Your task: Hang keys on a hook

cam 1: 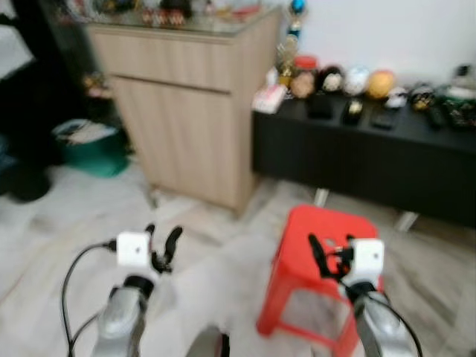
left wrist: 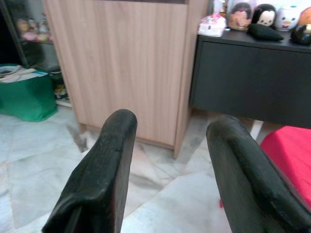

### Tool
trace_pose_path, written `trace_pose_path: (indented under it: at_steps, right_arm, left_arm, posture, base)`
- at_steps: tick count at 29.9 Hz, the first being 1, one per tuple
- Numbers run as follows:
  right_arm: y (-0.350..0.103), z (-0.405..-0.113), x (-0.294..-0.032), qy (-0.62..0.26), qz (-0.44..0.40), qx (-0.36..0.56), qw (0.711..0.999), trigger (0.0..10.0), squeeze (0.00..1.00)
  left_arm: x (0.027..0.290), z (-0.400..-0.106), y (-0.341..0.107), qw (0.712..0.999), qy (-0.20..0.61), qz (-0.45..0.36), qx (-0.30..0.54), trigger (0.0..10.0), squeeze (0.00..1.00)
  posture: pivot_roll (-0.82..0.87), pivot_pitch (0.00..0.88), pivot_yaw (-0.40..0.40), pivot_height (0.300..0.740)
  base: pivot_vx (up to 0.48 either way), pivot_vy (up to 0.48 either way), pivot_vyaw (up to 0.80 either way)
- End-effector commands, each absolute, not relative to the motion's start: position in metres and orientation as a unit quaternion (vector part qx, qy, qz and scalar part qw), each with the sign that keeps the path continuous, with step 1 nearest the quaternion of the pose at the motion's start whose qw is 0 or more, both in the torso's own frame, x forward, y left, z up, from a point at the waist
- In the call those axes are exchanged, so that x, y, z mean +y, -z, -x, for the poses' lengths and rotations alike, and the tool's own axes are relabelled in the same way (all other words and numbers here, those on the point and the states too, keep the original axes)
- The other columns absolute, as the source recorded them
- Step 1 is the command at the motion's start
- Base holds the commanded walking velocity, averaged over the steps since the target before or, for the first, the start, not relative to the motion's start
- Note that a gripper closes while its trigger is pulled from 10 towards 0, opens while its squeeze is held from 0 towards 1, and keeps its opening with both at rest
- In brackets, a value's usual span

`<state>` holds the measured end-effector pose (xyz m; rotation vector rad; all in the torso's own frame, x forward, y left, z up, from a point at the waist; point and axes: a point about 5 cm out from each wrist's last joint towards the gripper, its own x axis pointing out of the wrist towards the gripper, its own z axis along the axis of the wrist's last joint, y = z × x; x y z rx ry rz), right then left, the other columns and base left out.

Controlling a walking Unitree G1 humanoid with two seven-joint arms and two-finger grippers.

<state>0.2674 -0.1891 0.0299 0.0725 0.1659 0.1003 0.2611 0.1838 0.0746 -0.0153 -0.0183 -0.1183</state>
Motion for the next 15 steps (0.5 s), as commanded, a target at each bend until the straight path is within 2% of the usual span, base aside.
trace_pose_path:
  at_steps: [1,9,15]
  right_arm:
    - [-0.028,-0.269,-0.187,-0.047,-0.051,0.084,0.994,10.0,0.0]
    - [-0.021,-0.267,-0.201,0.021,-0.07,0.097,0.993,10.0,0.0]
    - [-0.018,-0.266,-0.201,0.025,-0.074,0.106,0.991,10.0,0.0]
  left_arm:
    - [0.187,-0.263,-0.074,0.998,0.061,0.002,-0.004,10.0,0.0]
    - [0.179,-0.264,-0.069,0.996,0.093,-0.002,0.007,10.0,0.0]
    - [0.177,-0.263,-0.067,0.995,0.098,0.001,0.011,10.0,0.0]
  posture:
    - [0.01,0.0,-0.026,0.641]
    - [0.01,0.0,-0.023,0.641]
    - [0.01,0.0,-0.024,0.641]
  base:
    - [0.0,0.0,0.0]
    - [0.0,0.0,0.0]
    - [0.0,0.0,0.0]
